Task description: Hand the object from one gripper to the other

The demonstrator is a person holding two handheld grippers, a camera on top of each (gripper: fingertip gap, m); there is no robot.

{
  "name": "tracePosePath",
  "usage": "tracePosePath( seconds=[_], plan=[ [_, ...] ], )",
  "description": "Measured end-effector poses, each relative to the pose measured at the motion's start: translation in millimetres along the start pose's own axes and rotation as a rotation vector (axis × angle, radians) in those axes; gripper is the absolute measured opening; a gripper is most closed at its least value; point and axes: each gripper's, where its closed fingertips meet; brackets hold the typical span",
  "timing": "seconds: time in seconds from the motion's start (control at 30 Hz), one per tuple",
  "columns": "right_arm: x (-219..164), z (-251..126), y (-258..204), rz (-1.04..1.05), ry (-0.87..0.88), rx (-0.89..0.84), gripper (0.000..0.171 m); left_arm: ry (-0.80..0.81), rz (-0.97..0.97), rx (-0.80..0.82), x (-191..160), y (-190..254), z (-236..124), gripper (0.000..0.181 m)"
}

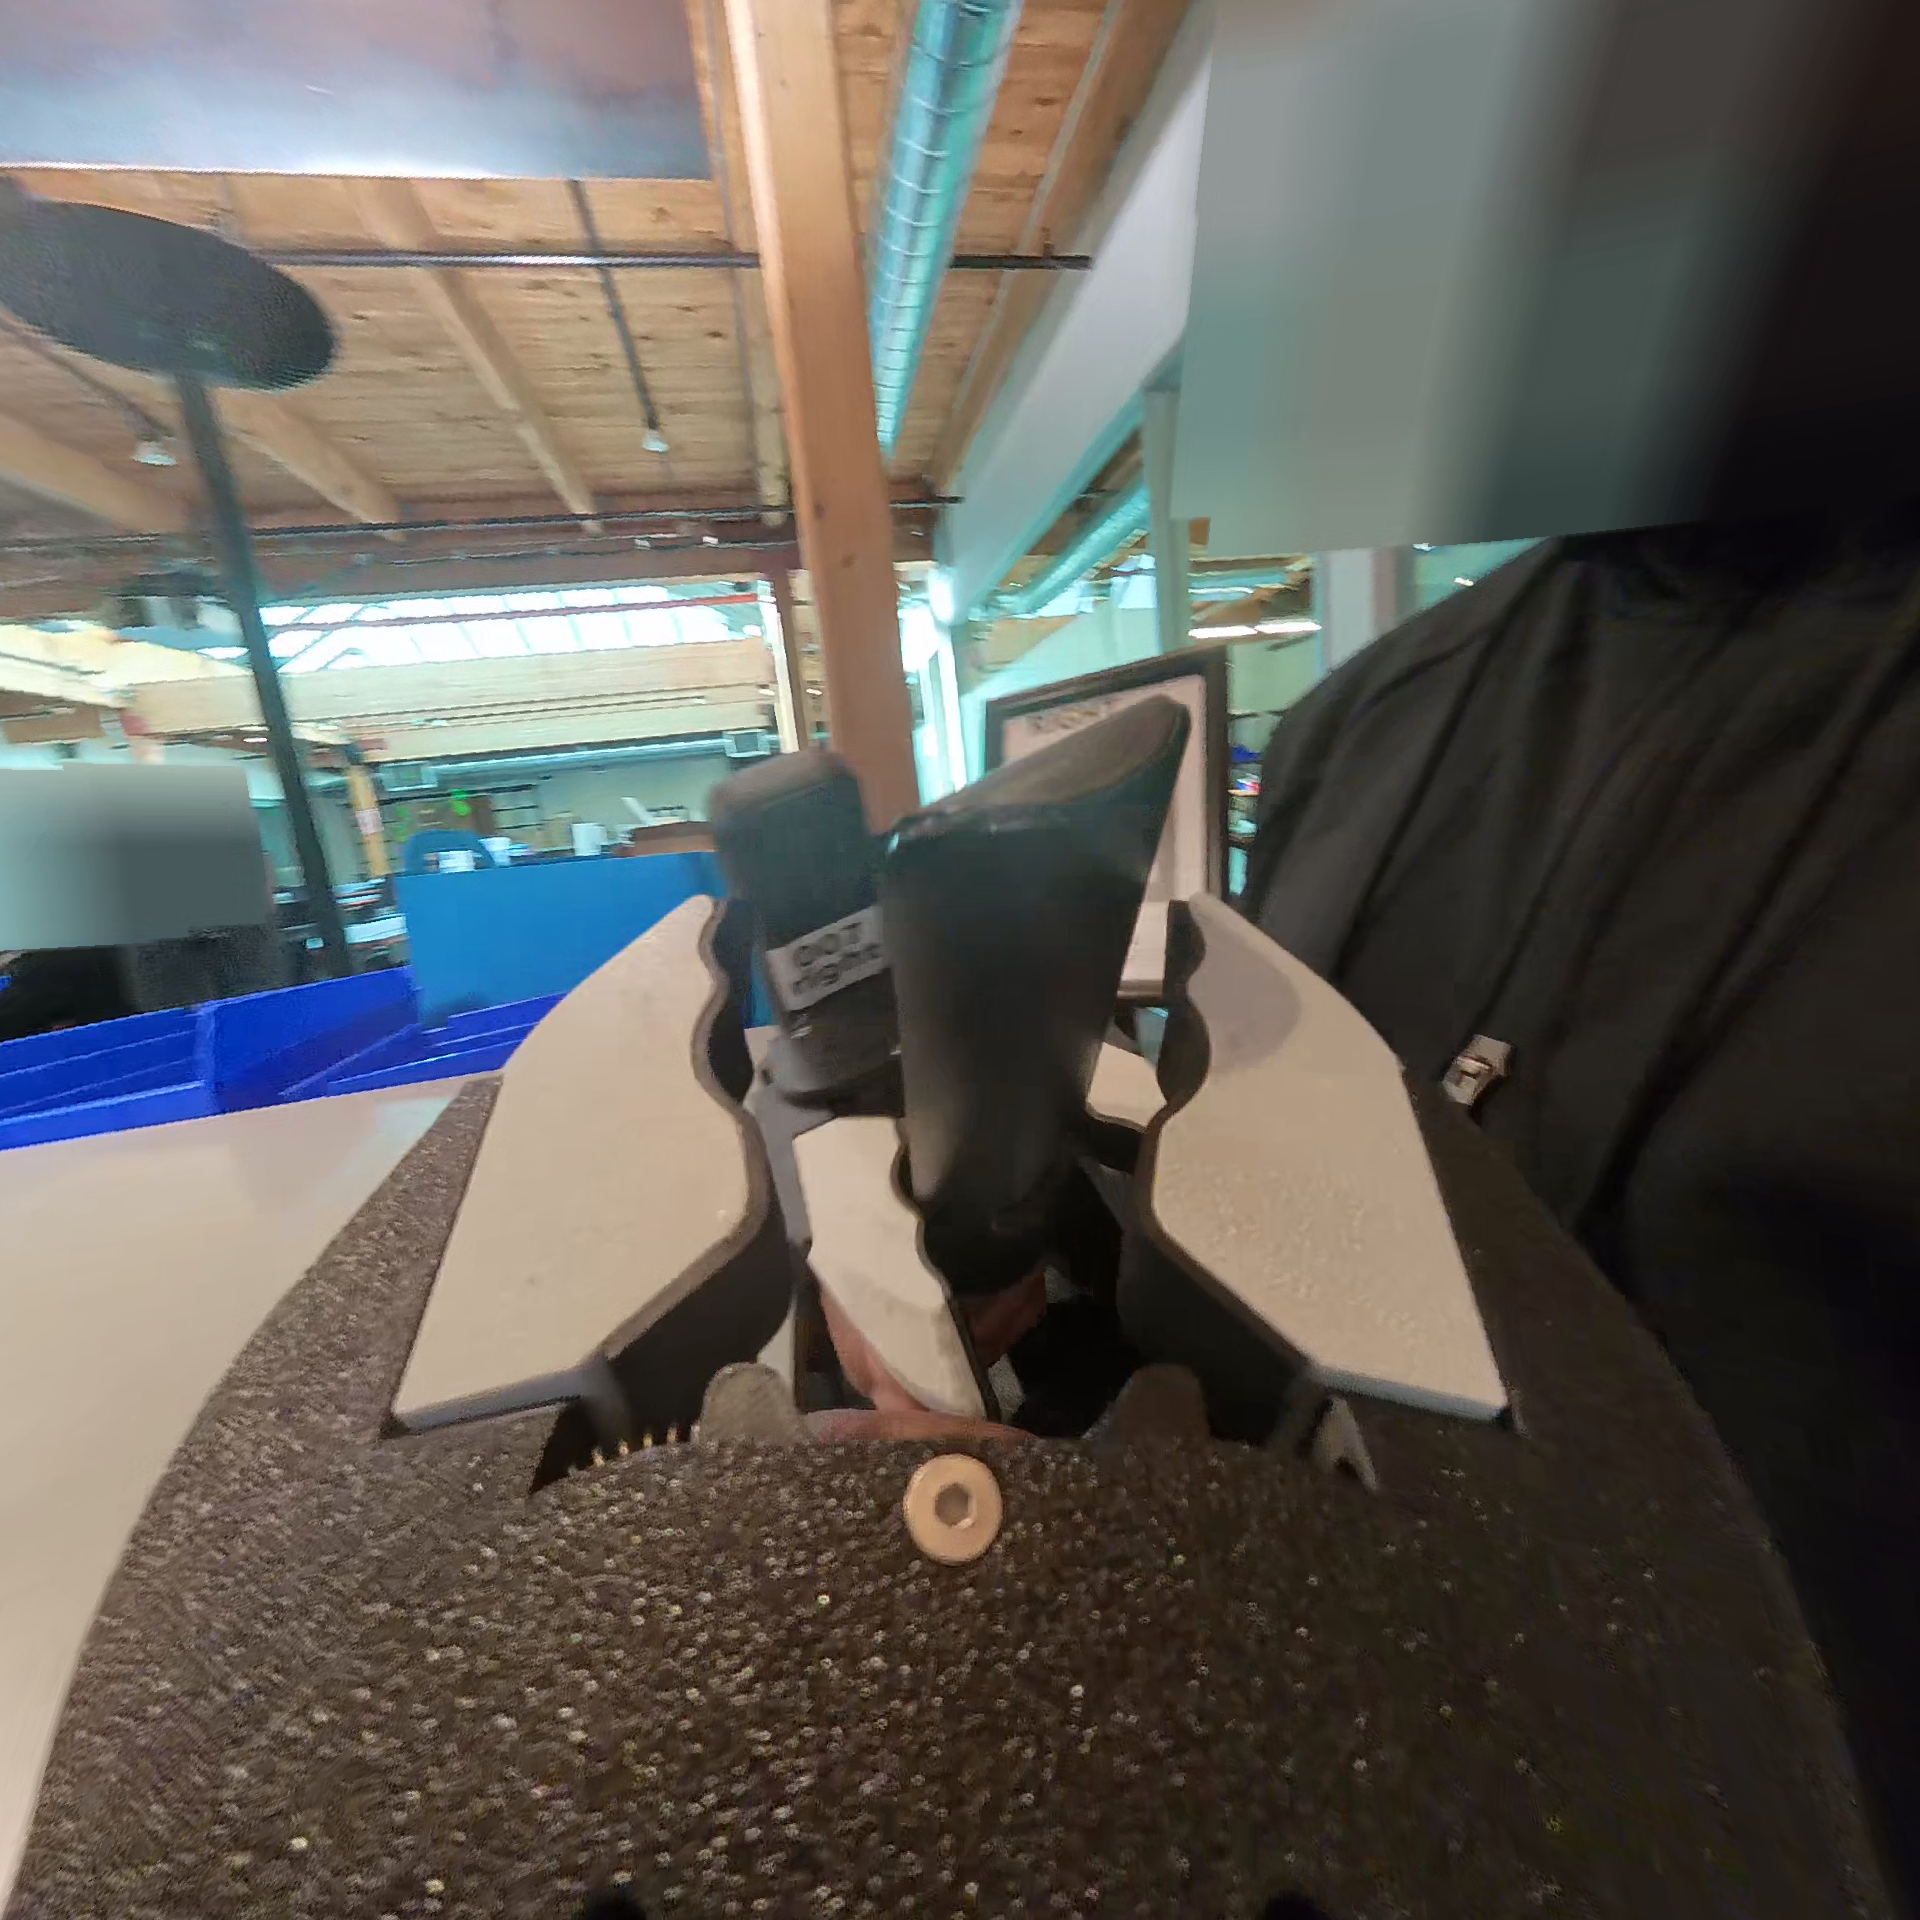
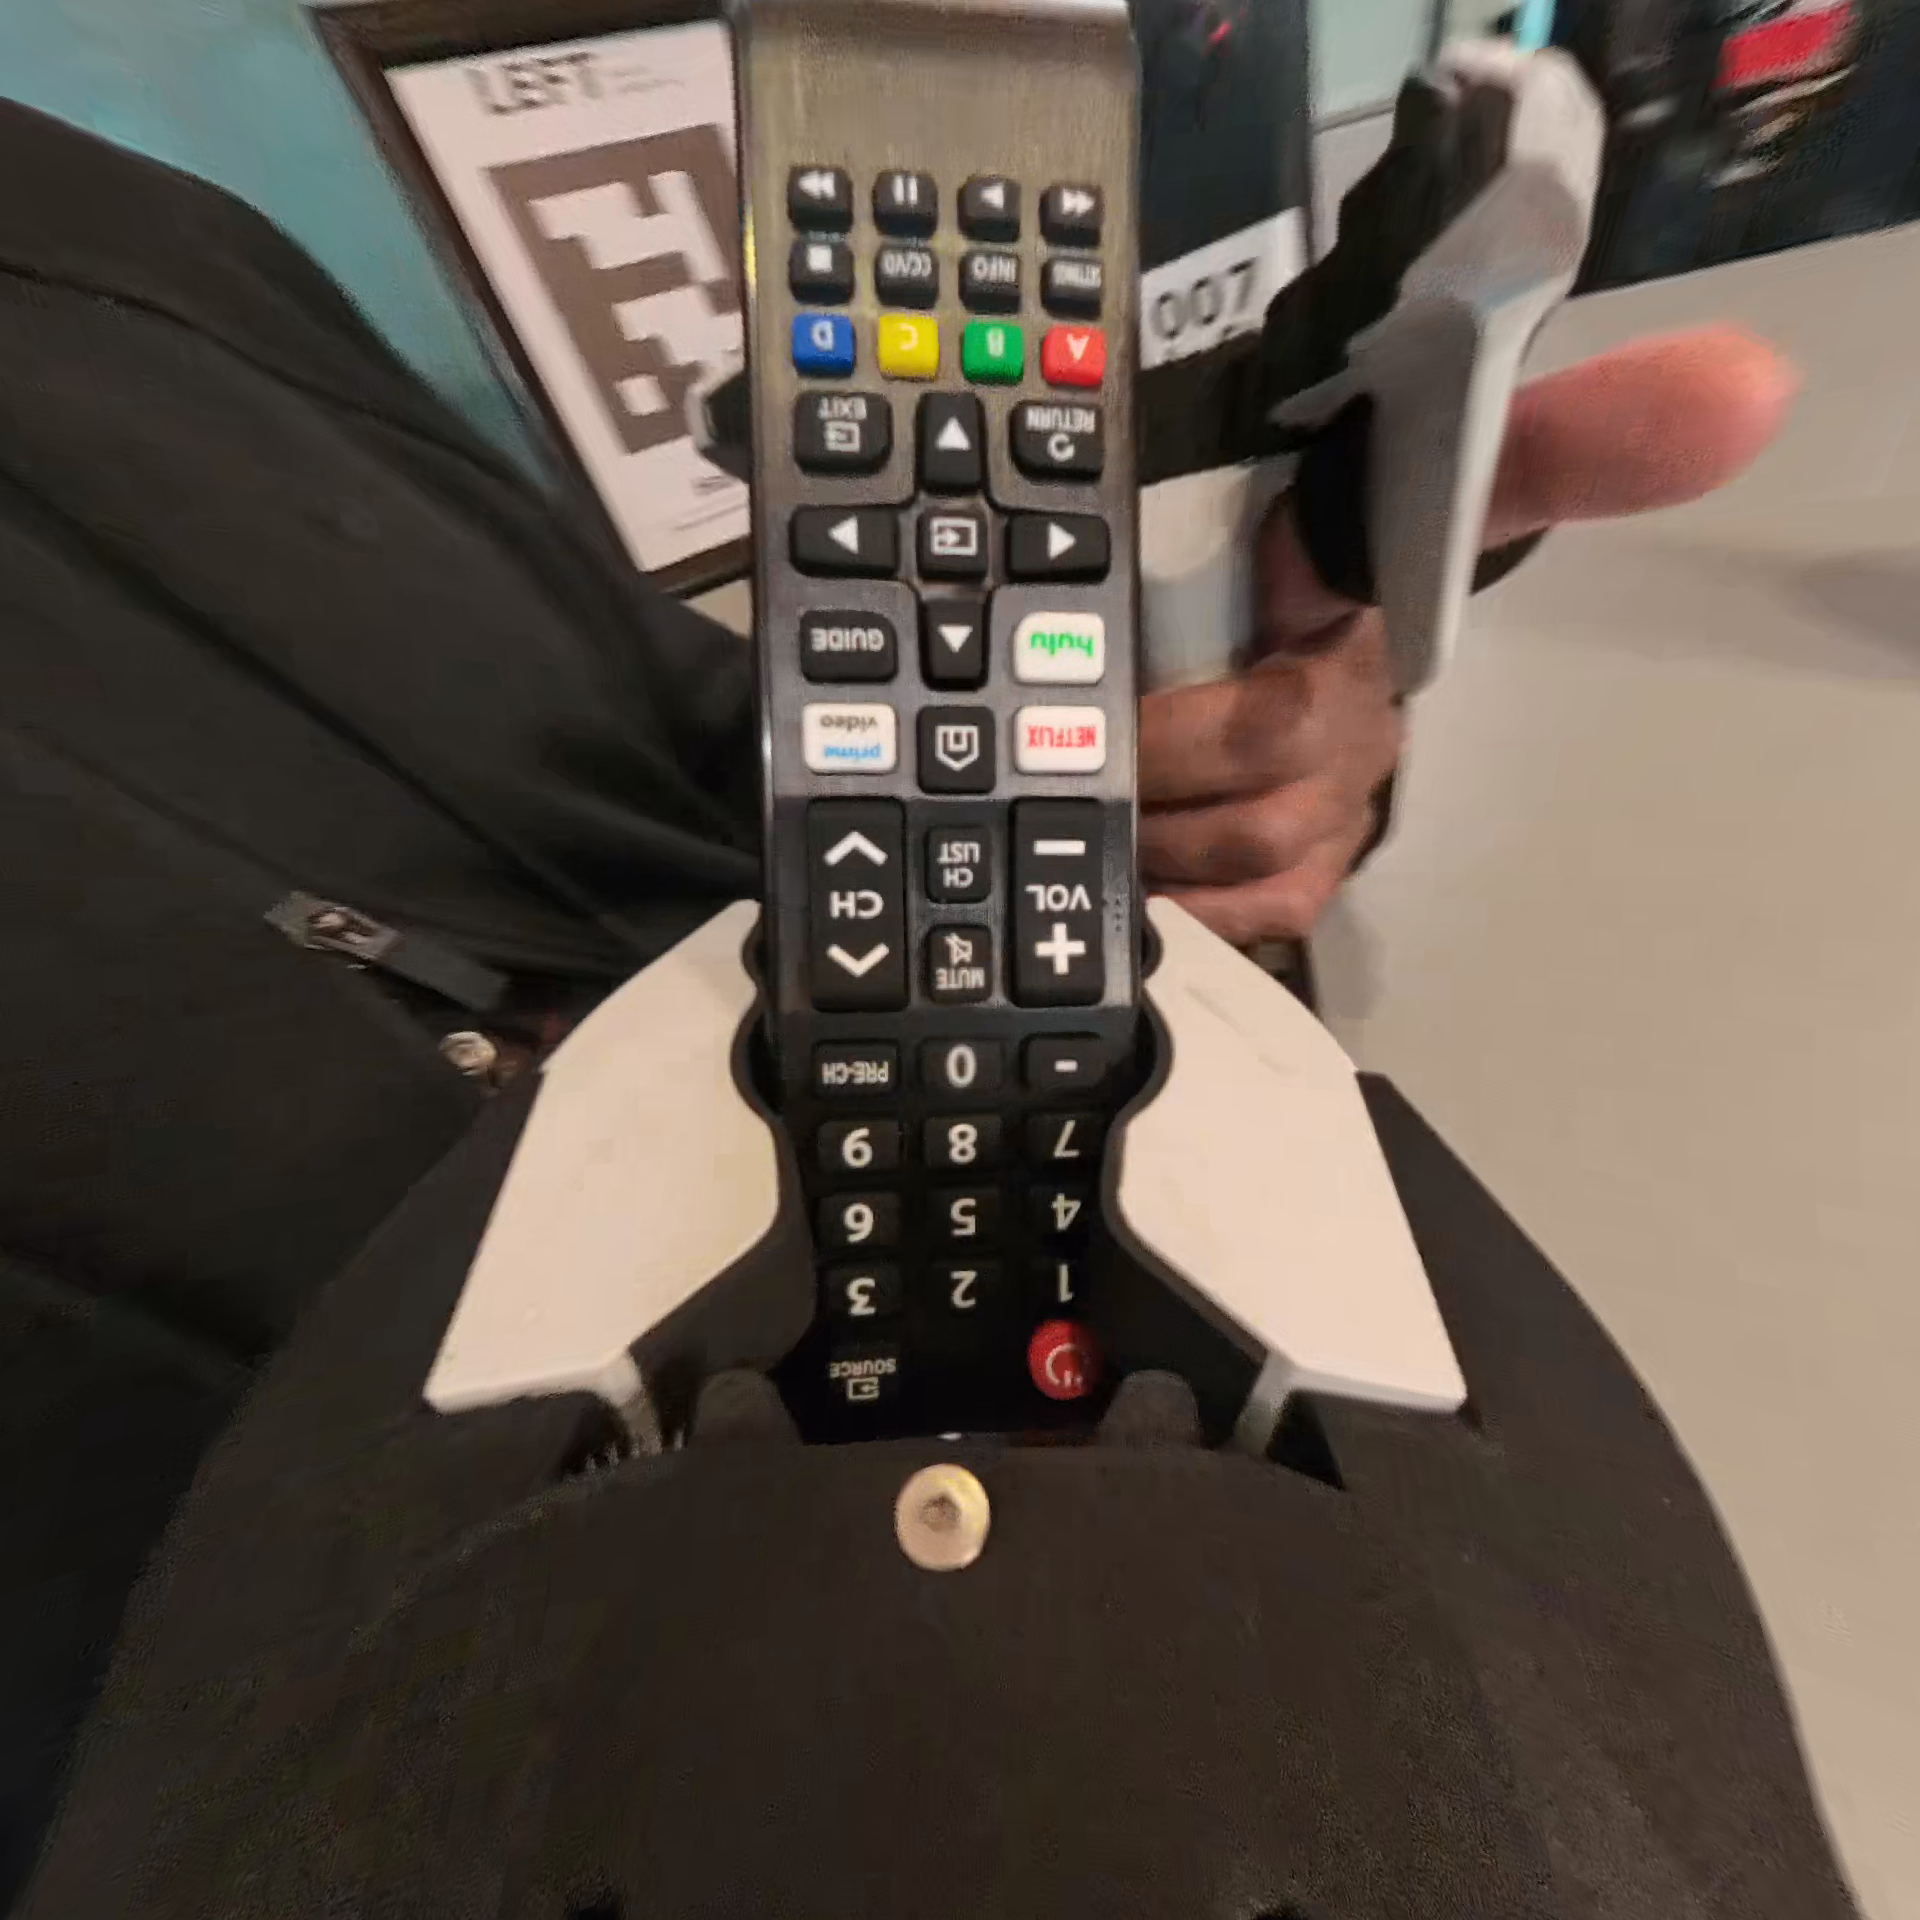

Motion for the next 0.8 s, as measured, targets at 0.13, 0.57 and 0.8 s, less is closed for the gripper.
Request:
tracePosePath(
  seconds=[0.13, 0.57, 0.8],
  plan=[
    [-8, 14, -11, 0.147, -0.008, 0.143, 0.063, -0.057, 0.031, -0.123, -16, 25, 10, 0.050],
    [25, -37, 70, -0.291, 0.046, -0.651, 0.056, -0.101, 0.076, 0.336, 4, -42, -3, 0.036],
    [22, -32, 84, -0.457, -0.063, -0.867, 0.054, -0.046, 0.049, 0.411, 16, -48, -2, 0.034]
  ],
)
Point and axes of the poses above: each gripper's, where its closed fingertips meet, z out along the fingers, x out of its top, y = z × x across the jaws, and after that the axes turned 2 degrees about -x, right-handed
